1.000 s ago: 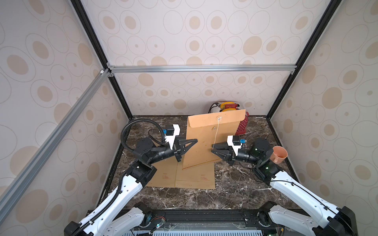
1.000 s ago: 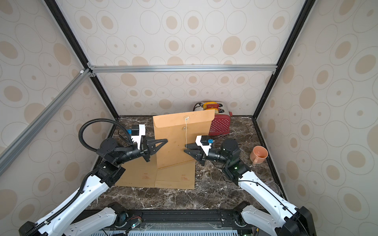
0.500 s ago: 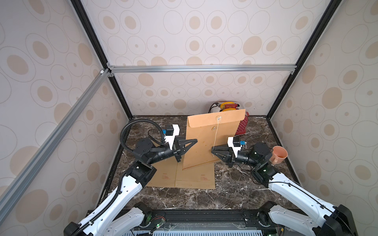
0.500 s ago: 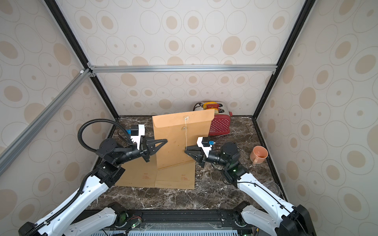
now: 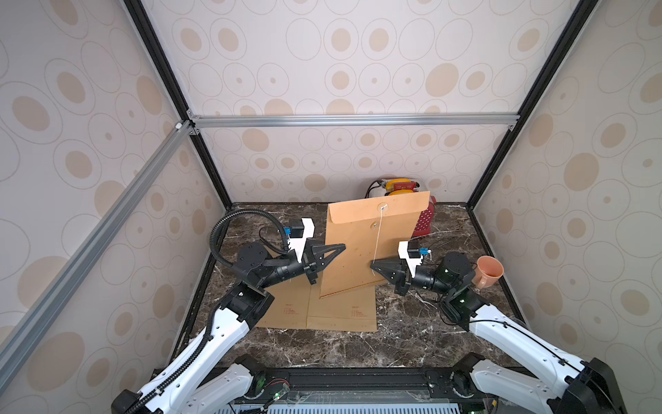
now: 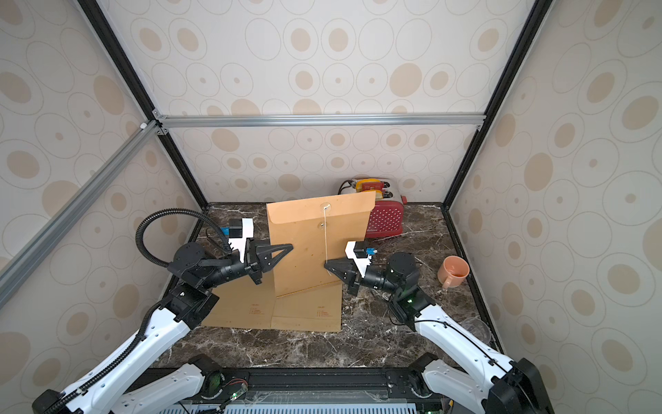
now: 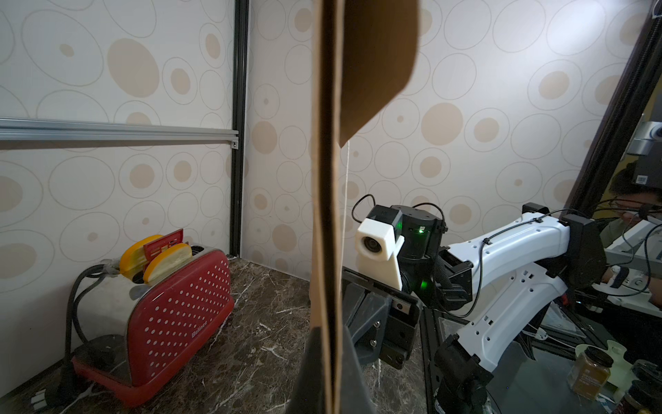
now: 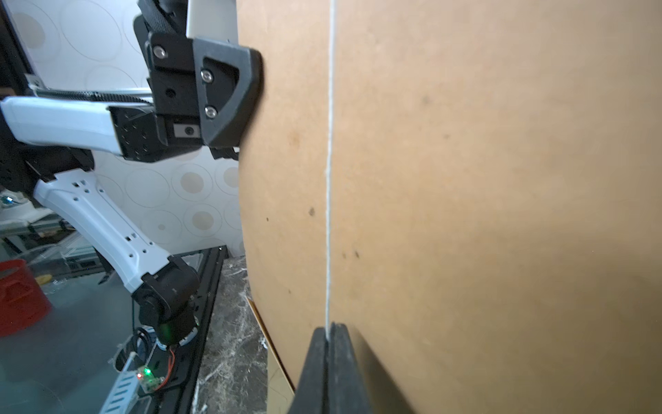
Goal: Close the mouth of the file bag
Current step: Close the file bag.
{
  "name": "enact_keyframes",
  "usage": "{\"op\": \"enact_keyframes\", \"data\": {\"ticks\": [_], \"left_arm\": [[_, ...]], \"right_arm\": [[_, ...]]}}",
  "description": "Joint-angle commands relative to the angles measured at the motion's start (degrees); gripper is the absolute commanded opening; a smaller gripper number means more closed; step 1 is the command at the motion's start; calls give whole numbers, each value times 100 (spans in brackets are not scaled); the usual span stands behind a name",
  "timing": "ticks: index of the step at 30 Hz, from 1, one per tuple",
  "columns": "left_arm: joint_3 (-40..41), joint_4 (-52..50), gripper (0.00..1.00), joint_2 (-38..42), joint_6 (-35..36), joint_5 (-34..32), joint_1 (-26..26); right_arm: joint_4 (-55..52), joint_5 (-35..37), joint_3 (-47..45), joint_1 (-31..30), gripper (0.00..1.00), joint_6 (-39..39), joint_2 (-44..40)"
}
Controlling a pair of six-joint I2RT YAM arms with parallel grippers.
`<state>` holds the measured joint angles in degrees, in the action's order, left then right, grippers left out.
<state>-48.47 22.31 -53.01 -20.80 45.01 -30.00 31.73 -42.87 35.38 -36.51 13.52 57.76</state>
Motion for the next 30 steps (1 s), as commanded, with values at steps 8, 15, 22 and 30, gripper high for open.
{"op": "enact_keyframes", "data": {"ticks": [8, 15, 22, 30], "left_arm": [[8, 767, 0, -152, -689, 100, -13], [66, 938, 0, -224, -856, 103, -11], [65, 778, 0, -127, -751, 51, -14], [30, 713, 0, -198, -704, 143, -9]], "right_arm": [[-1067, 1148, -127, -75, 0, 545, -887], [-1834, 1443, 208, -203, 0, 573, -1036], [-2006, 1723, 480, -706, 0, 469, -722], [-2017, 1948, 784, -1112, 0, 430, -394]]}}
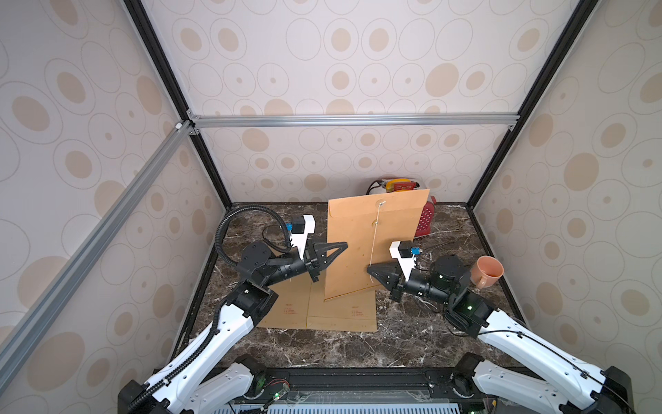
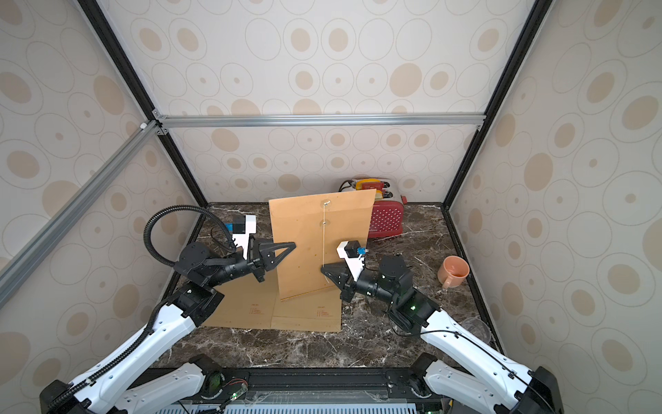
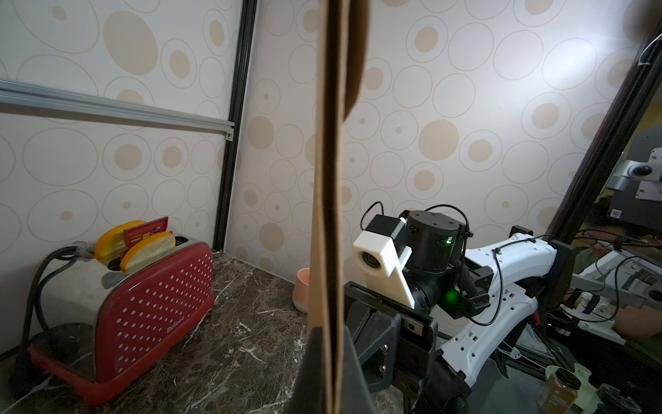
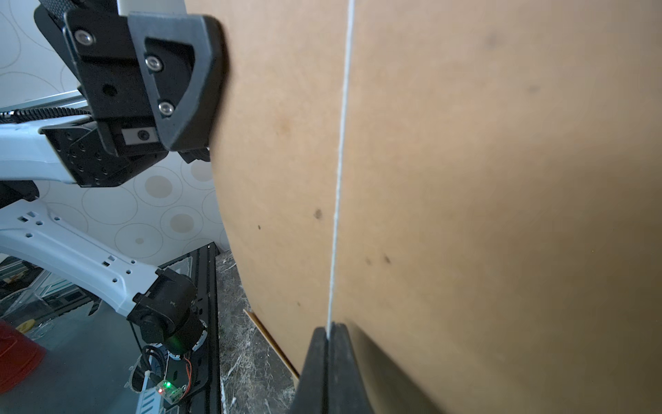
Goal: Close the mouth of the file bag
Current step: Close the file bag.
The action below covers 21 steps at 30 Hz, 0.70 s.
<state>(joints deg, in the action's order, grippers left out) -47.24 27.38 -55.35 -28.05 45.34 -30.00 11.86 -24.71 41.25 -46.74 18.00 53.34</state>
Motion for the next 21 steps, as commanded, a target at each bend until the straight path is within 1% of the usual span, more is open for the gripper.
{"op": "enact_keyframes", "data": {"ticks": [1, 12, 21], "left_arm": [[-93, 211, 0, 38, 26, 115, -7], [-123, 334, 0, -38, -121, 218, -8], [-118, 453, 0, -98, -236, 290, -12]], "right_arm": [[-15, 124, 219, -100, 0, -8, 85], [286, 268, 414, -474, 0, 56, 588], [467, 256, 443, -509, 0, 156, 698]]}}
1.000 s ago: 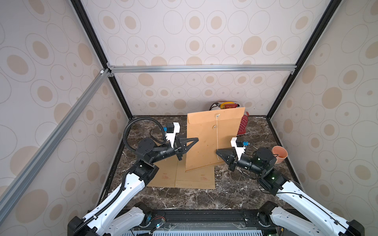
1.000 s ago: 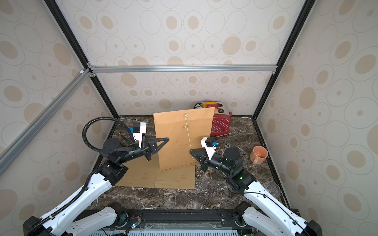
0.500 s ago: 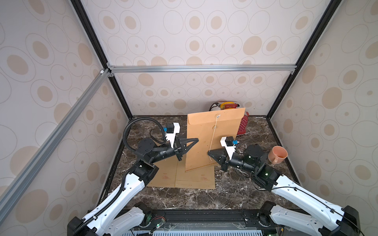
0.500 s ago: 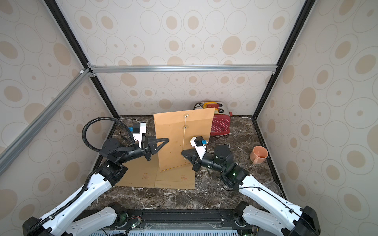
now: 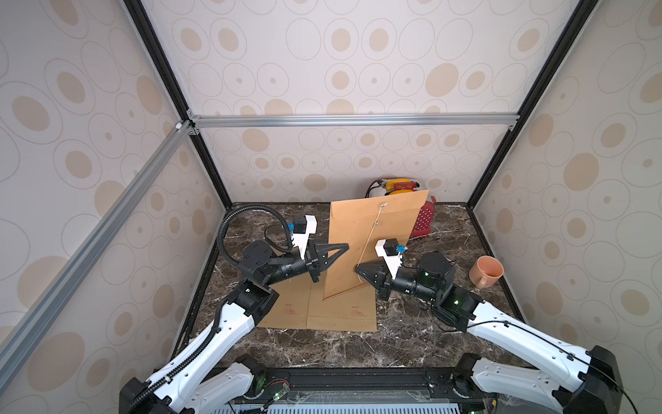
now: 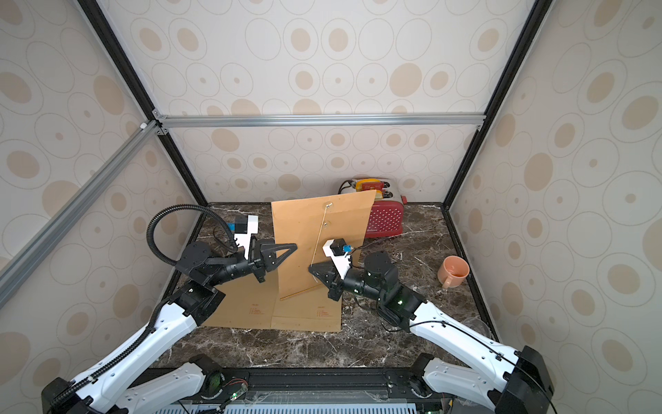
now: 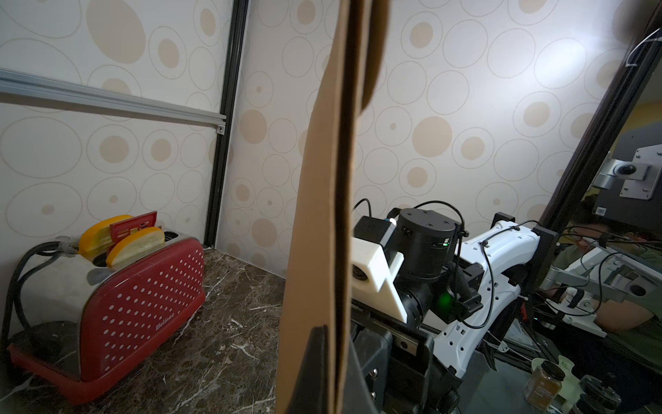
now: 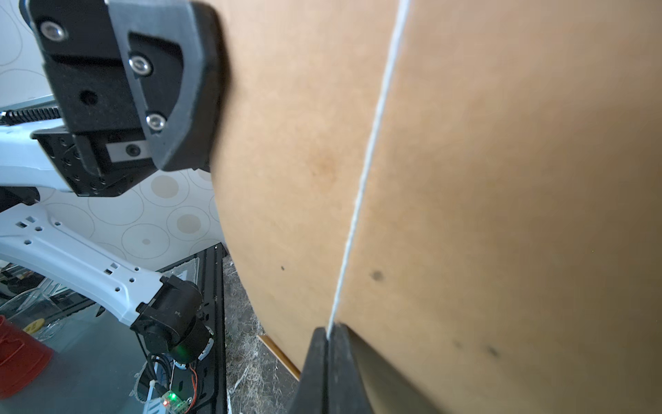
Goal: Close the mouth of the file bag
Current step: Close the file bag.
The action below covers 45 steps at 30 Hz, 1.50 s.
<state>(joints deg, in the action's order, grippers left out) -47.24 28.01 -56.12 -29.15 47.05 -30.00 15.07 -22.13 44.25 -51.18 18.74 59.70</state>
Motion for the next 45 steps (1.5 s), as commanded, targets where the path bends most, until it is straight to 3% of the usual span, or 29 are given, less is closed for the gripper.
{"op": "enact_keyframes", "data": {"ticks": [1, 21, 31, 45], "left_arm": [[-126, 397, 0, -14, -142, 121, -12], [-206, 191, 0, -49, -65, 244, -8], [-225, 108, 0, -38, -10, 192, -8], [-272, 170, 0, -126, -115, 379, -15]], "right_arm": [[144, 0, 152, -70, 0, 77, 87], [73, 405, -24, -135, 0, -51, -270], [280, -4, 156, -144, 0, 174, 293], [321, 30, 102, -180, 0, 199, 227]]}}
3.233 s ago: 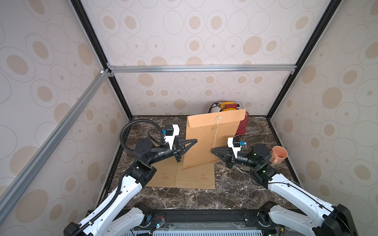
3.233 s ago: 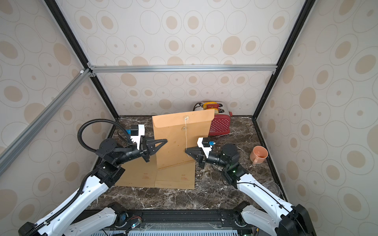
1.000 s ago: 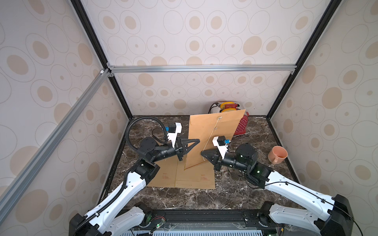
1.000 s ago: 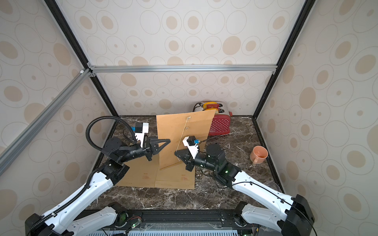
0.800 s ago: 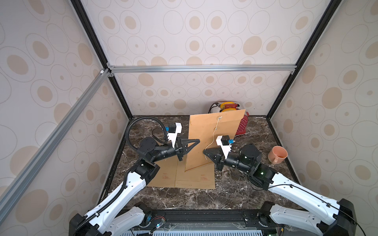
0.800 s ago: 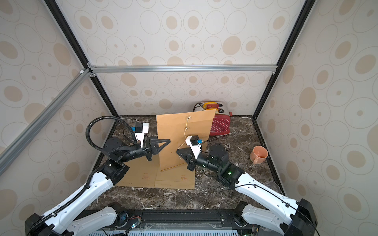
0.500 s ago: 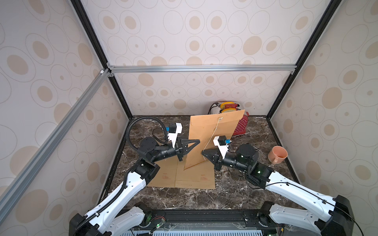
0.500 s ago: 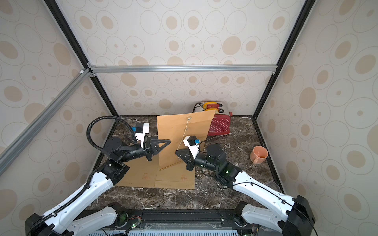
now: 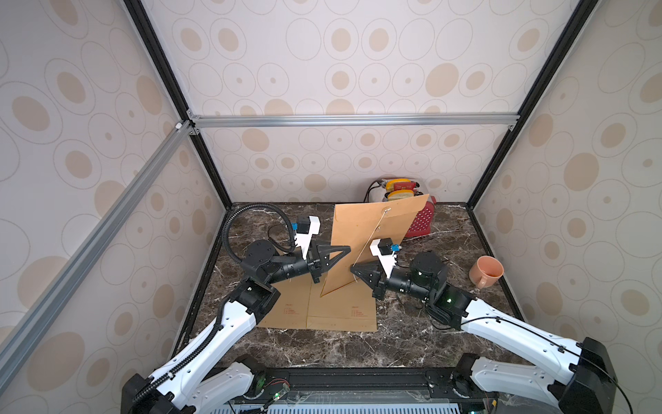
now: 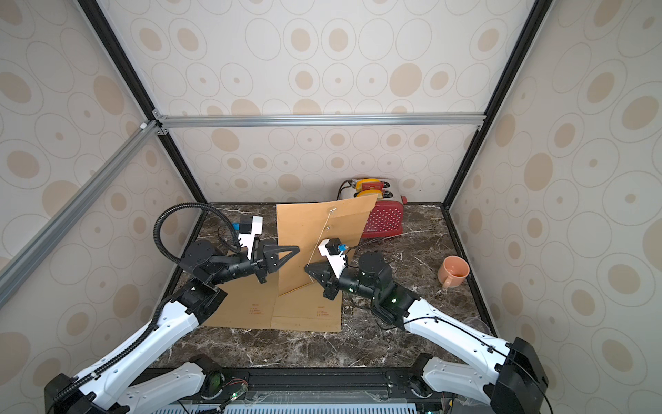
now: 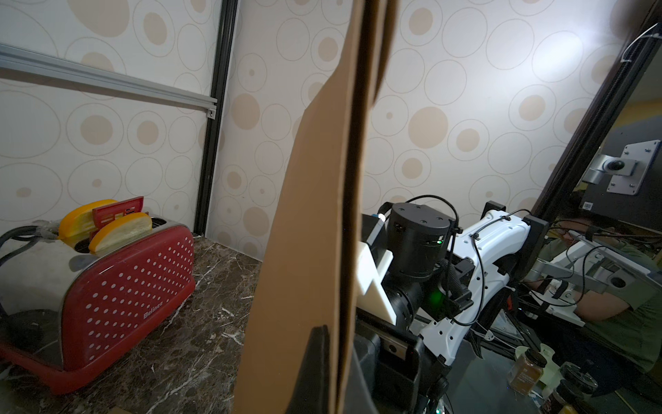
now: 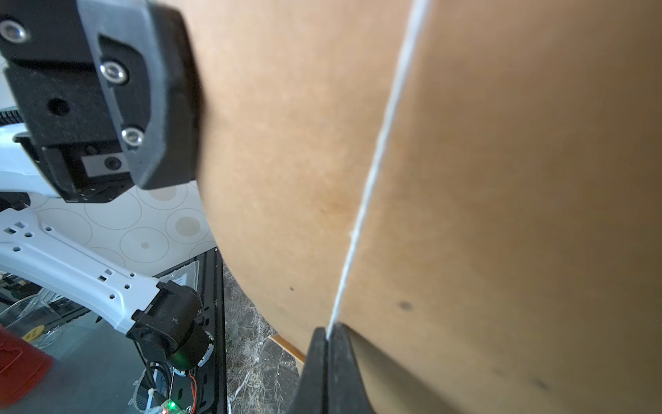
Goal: Close the mouth of the file bag
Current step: Close the file bag.
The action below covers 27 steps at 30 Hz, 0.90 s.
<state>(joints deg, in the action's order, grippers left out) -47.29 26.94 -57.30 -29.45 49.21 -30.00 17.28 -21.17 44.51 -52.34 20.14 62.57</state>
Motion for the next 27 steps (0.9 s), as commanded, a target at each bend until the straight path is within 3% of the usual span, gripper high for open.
{"op": "enact_keyframes", "data": {"ticks": [1, 7, 15, 21, 27], "left_arm": [[-243, 369, 0, 5, -135, 183, -15], [-232, 467, 0, 62, -262, 238, -16], [-255, 595, 0, 35, -439, 344, -15], [-280, 514, 0, 22, -392, 344, -16], [-367, 107, 0, 43, -111, 282, -21]], "right_arm": [[102, 12, 33, -63, 0, 49, -78], [-68, 590, -334, 27, 0, 34, -452], [-345, 394, -539, 669, 0, 354, -873], [-681, 356, -444, 825, 0, 239, -1049], [-2185, 609, 217, 1369, 0, 219, -1317]]}}
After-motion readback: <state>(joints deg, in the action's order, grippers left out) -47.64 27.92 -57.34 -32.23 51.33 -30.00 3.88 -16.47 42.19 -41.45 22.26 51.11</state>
